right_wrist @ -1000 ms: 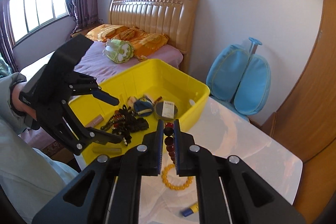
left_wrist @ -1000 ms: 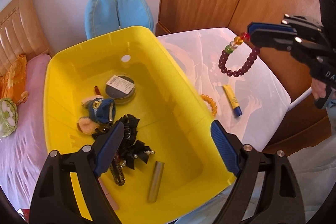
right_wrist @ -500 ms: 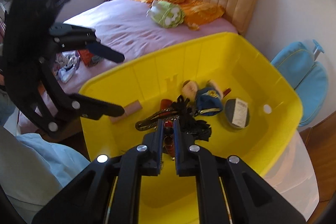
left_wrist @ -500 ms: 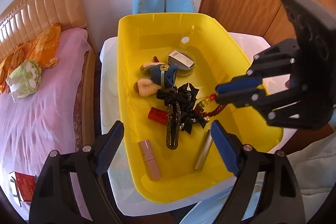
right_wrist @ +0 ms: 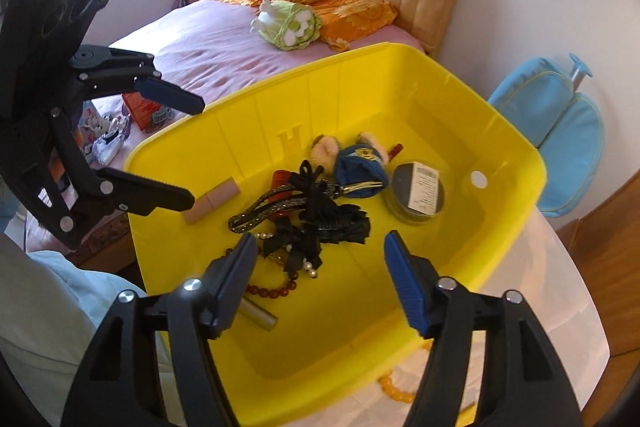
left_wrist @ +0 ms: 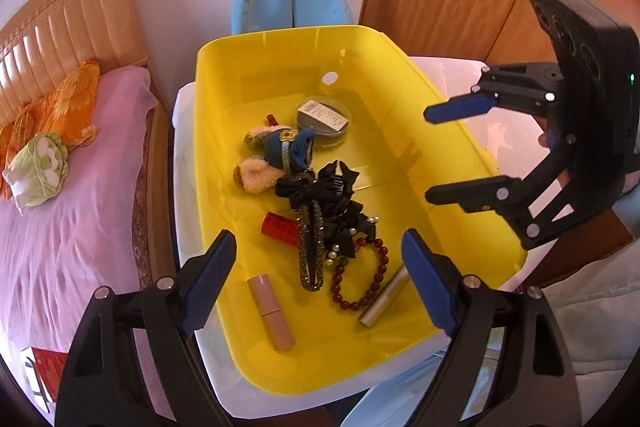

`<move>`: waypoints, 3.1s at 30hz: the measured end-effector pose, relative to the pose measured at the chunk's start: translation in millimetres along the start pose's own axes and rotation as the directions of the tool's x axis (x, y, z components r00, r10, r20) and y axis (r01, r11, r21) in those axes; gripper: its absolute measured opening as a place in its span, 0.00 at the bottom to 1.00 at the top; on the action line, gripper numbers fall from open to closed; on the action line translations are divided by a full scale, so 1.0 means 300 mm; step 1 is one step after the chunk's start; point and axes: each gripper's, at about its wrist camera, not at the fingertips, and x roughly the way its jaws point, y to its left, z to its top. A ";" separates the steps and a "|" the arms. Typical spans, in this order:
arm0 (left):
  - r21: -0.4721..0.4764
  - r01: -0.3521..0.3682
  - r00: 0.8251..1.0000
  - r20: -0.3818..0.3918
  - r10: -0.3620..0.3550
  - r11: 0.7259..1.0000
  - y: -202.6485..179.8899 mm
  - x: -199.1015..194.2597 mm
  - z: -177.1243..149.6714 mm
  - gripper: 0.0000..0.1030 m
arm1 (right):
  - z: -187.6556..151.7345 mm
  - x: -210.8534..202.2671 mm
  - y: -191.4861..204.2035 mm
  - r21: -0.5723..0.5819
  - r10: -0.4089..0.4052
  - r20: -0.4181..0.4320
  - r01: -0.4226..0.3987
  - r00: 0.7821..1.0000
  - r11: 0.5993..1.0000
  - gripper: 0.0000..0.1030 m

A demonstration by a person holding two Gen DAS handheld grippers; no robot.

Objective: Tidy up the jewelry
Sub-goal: 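Lift the open right gripper out of the yellow bin, then reach the right gripper to the amber bead bracelet and close on it, then lift the amber bracelet with the right gripper into the bin and release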

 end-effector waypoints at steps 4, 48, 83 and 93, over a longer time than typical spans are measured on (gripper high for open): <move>0.108 0.023 1.000 0.008 -0.024 0.994 -0.104 0.019 0.044 0.80 | -0.082 -0.102 -0.076 0.075 -0.061 0.027 0.059 0.998 0.995 0.82; 0.353 0.223 0.963 -0.226 -0.149 0.909 -0.444 0.243 0.228 0.80 | -0.434 0.201 -0.357 0.230 -0.080 -0.277 0.147 0.958 0.962 0.13; 0.369 0.233 0.966 -0.192 -0.171 0.900 -0.460 0.213 0.205 0.80 | -0.291 -0.311 -0.221 0.213 -0.210 0.033 0.199 0.977 0.957 0.12; 0.338 0.168 0.982 -0.144 -0.125 0.926 -0.373 0.171 0.191 0.80 | -0.167 -0.347 -0.124 0.135 -0.196 0.099 0.182 0.976 0.974 0.12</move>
